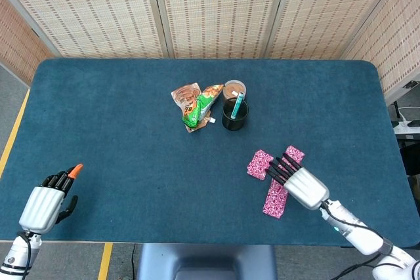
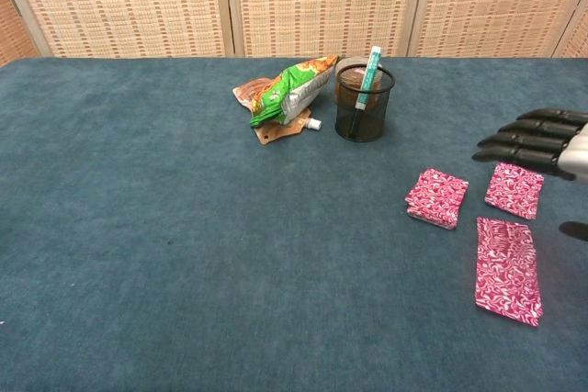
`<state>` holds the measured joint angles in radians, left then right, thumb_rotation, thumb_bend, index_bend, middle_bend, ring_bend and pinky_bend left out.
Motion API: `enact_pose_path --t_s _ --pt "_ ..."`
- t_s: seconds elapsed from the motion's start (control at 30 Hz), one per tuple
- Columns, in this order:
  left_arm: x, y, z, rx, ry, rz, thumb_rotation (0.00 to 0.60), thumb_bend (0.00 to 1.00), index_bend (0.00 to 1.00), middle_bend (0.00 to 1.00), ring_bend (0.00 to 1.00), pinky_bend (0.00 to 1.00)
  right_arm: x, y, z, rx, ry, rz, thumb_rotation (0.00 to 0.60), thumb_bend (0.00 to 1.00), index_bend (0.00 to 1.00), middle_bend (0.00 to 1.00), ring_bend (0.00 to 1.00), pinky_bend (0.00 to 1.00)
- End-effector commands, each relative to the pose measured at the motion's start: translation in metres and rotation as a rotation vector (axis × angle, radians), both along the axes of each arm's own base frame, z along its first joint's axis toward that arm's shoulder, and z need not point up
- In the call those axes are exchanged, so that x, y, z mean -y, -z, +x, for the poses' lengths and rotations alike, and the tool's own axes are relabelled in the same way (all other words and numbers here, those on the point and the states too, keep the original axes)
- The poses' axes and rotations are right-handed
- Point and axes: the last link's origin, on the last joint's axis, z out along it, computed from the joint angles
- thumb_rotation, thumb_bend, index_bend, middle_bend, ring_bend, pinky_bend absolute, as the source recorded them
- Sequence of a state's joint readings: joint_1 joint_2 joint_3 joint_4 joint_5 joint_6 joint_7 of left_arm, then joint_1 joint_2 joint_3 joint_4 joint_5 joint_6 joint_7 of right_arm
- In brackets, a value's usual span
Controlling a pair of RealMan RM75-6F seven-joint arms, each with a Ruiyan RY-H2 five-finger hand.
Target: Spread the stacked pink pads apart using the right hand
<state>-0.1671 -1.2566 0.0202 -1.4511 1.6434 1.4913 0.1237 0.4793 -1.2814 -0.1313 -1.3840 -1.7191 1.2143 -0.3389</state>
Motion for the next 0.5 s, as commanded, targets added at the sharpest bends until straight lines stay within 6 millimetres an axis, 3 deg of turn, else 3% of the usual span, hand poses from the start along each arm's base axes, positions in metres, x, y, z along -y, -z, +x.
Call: enact_pose_path --t_s 0.03,0.23,0.5 --pt "0.0 -0.003 0.001 0.007 0.021 0.029 0.6 0.48 0.0 0.08 0.2 0.29 -0.021 -0.028 -0.012 0.136 0.135 -0.167 0.6 0.25 0.0 0.0 0.0 0.03" --pt "-0.001 -0.005 0.001 0.057 0.063 0.029 0.6 0.48 0.0 0.05 0.14 0.23 -0.047 -0.057 -0.028 0.22 0.271 -0.375 0.6 0.25 0.0 0.0 0.0 0.03" --pt "-0.001 -0.005 -0.001 0.038 0.065 0.036 0.6 0.47 0.0 0.05 0.11 0.23 -0.051 -0.064 -0.038 0.237 0.341 -0.384 0.6 0.25 0.0 0.0 0.0 0.03"
